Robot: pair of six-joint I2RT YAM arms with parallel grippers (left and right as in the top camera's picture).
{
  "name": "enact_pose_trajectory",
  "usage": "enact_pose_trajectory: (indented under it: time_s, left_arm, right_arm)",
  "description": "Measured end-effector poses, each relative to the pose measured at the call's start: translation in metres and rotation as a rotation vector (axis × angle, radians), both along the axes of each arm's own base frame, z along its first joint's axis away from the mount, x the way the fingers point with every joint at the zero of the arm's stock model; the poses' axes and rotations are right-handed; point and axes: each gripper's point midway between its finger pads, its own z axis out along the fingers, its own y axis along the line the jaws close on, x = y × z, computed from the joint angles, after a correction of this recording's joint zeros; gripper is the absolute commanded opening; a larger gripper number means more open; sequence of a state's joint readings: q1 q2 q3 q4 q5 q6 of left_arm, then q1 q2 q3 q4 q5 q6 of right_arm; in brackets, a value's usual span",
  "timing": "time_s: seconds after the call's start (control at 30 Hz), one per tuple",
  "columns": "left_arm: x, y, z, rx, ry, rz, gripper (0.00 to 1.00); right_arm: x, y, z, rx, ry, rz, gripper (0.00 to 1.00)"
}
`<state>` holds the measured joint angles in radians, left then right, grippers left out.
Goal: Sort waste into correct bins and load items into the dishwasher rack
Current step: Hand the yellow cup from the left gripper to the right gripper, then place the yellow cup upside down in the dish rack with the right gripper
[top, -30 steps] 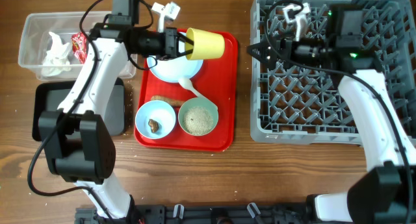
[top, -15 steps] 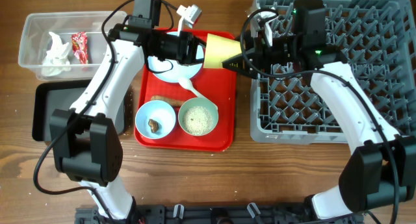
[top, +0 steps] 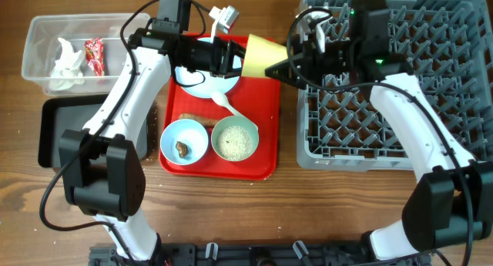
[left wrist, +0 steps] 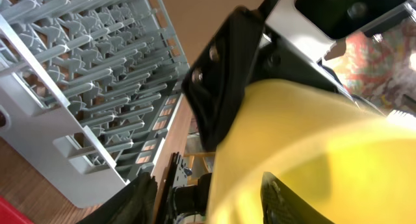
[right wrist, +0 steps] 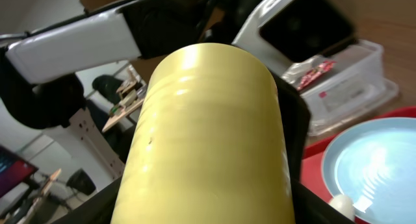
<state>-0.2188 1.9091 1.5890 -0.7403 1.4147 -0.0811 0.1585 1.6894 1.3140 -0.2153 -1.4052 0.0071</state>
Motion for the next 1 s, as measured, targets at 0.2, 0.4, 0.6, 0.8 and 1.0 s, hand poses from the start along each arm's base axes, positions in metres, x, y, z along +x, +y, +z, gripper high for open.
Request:
enact_pose_trajectory:
  time_s: [0.2,0.4,0.6,0.8,1.0]
  left_arm:
    - [0.011,0.002,-0.018,0.103,-0.024,0.059,0.59]
    - [0.042,0.018,-0.085,0.543,-0.109,0.26,0.65]
    - [0.047,0.017,-0.115,0.827,-0.225,0.333,0.65]
    - [0.062,0.039,-0.124,0.965,-0.259,0.428,0.65]
    - [0.065,0.047,-0.126,1.009,-0.26,0.46,0.66]
  right_arm:
    - [0.039,-0.063,-0.023,-0.076,0.215,-0.268,0.42]
    - [0.039,-0.125,-0.089,-0.395,0.574,-0.66,0.43]
    - [-0.042,-0.176,-0.08,-0.754,0.668,-0.95,0.44]
    - [-0.089,-0.204,-0.108,-1.093,0.784,-1.026,0.44]
    - [-0.087,-0.212,-0.141,-1.225,0.875,-0.991,0.47]
